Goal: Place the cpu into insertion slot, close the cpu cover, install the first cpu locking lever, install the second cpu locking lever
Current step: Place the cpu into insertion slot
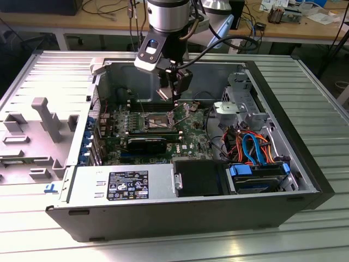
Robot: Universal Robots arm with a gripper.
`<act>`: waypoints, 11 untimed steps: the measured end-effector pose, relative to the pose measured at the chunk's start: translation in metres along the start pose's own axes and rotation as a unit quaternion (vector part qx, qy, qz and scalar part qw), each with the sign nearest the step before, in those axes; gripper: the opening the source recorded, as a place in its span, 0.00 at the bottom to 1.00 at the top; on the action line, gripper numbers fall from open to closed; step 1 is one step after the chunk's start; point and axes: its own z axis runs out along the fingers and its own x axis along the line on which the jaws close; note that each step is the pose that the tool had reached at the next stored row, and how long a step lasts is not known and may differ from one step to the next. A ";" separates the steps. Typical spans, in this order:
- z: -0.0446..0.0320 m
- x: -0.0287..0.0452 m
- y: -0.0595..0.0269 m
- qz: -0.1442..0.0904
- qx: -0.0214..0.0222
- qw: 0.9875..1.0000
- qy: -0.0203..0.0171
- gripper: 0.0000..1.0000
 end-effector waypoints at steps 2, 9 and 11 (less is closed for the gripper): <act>0.0002 0.0000 0.0000 0.001 0.000 1.000 0.000 0.55; 0.0008 0.0000 -0.0001 0.004 0.000 1.000 0.000 0.55; 0.0010 0.0000 -0.0001 0.005 0.000 1.000 0.000 0.55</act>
